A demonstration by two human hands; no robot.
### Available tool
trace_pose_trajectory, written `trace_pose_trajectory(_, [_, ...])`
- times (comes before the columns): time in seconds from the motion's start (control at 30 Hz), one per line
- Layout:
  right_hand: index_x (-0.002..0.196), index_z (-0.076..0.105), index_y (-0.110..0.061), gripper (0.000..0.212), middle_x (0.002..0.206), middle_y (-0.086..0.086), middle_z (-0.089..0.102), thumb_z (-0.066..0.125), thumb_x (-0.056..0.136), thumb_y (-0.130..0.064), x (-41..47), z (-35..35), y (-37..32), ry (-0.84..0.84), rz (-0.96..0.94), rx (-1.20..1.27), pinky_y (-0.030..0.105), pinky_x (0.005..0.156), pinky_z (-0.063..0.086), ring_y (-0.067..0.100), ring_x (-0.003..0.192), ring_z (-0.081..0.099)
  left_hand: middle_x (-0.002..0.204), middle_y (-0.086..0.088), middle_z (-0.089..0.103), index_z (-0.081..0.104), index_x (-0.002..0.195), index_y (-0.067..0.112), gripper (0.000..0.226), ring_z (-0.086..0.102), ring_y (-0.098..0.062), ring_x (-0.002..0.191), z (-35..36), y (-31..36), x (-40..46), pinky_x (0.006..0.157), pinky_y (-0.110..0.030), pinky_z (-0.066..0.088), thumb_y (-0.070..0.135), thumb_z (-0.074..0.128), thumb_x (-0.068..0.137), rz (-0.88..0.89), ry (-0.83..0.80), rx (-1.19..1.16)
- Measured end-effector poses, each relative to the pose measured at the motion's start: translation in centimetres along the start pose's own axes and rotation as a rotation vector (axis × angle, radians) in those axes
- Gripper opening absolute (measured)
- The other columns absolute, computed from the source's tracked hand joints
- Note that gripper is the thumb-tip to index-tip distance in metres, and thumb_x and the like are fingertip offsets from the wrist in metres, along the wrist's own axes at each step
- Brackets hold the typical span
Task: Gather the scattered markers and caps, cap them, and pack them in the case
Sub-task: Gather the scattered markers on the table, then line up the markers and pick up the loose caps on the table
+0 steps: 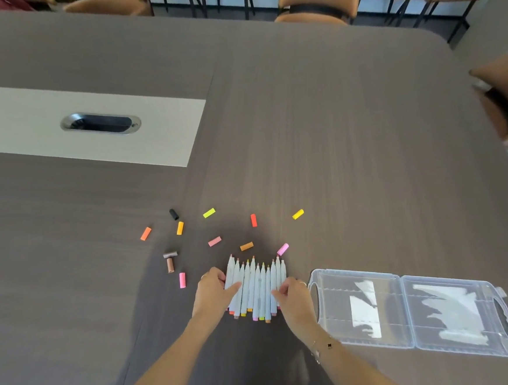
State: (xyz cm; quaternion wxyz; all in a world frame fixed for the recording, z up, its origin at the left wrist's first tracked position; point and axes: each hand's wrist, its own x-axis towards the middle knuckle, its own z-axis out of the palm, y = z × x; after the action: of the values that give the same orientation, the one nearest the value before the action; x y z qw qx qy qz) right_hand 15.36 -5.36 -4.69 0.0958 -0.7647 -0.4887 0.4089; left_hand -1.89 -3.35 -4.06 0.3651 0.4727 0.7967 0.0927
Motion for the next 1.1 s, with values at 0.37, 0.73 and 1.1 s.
trace_pose_trajectory(0.37, [0.107,0.054,-0.016,0.015,0.106,0.003,0.056,0.042,0.098,-0.020,2.4,-2.7,-1.0,0.096,-0.159,-0.129,0.016,0.072,0.048,0.012,0.087,0.056,0.086,0.000,0.054,0.052,0.083,0.015,0.021,0.056,-0.013,0.062,-0.7,-0.3,0.9,0.056,-0.025,0.051,0.034,0.053,0.093,-0.013,0.186,-0.013])
trace_pose_trajectory(0.73, [0.129,0.055,-0.014,0.043,0.130,0.006,0.049,0.049,0.090,0.004,9.0,-6.9,-4.5,-0.188,-0.617,-0.712,0.027,0.097,0.042,0.025,0.115,0.054,0.110,-0.016,0.049,0.046,0.112,0.003,0.050,0.060,-0.032,0.092,-5.0,-3.5,3.2,0.066,-0.039,0.048,0.033,0.071,0.082,-0.305,0.186,-0.026])
trace_pose_trajectory(1.1, [0.115,0.057,-0.011,0.026,0.119,0.009,0.054,0.052,0.092,-0.003,10.0,-5.5,-5.7,-0.157,-0.693,-0.866,0.029,0.084,0.047,0.026,0.106,0.055,0.129,-0.022,0.046,0.047,0.118,-0.003,0.029,0.056,-0.035,0.103,-4.6,-2.8,5.0,0.081,-0.038,0.048,0.016,0.046,0.096,-0.111,0.042,0.082])
